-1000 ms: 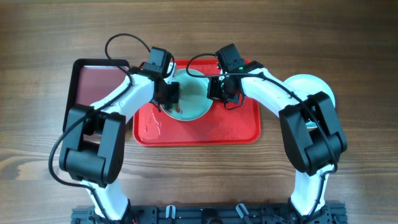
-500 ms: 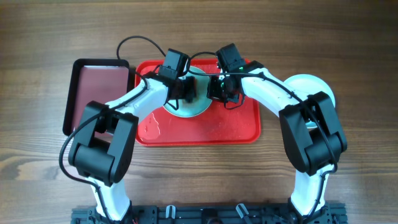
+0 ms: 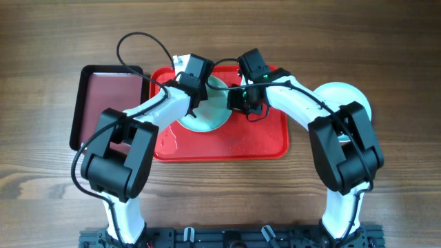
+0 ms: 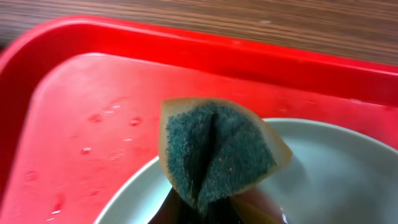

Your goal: Clean dirty plates on tray and stack at the side

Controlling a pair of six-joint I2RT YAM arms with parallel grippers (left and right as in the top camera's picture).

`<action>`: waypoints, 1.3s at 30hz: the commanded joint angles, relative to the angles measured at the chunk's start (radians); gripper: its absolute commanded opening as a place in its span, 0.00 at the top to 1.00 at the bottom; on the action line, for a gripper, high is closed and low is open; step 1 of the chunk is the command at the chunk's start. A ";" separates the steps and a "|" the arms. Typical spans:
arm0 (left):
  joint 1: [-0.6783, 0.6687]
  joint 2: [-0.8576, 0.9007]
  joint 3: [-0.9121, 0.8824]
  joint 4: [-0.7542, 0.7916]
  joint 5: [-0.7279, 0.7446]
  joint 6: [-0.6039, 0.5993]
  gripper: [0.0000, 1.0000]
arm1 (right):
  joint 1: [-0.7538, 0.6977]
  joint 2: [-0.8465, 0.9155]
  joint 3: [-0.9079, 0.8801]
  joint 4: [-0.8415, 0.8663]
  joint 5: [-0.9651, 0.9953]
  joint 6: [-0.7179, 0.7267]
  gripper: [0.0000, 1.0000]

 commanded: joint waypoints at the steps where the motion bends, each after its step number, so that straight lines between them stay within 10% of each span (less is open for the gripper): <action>1: 0.014 0.048 -0.020 -0.037 -0.117 -0.032 0.96 | 0.002 0.027 -0.002 -0.012 -0.002 -0.010 0.96; 21: 0.021 0.048 -0.020 -0.431 1.018 0.543 0.96 | 0.002 0.028 -0.002 0.023 -0.018 -0.051 0.96; 27: 0.038 0.048 -0.020 -0.249 0.984 0.390 0.96 | 0.002 0.028 -0.002 0.021 -0.021 -0.051 0.96; 39: 0.143 0.048 -0.018 -0.162 0.256 -0.043 0.96 | 0.003 0.028 -0.002 0.021 -0.021 -0.044 0.96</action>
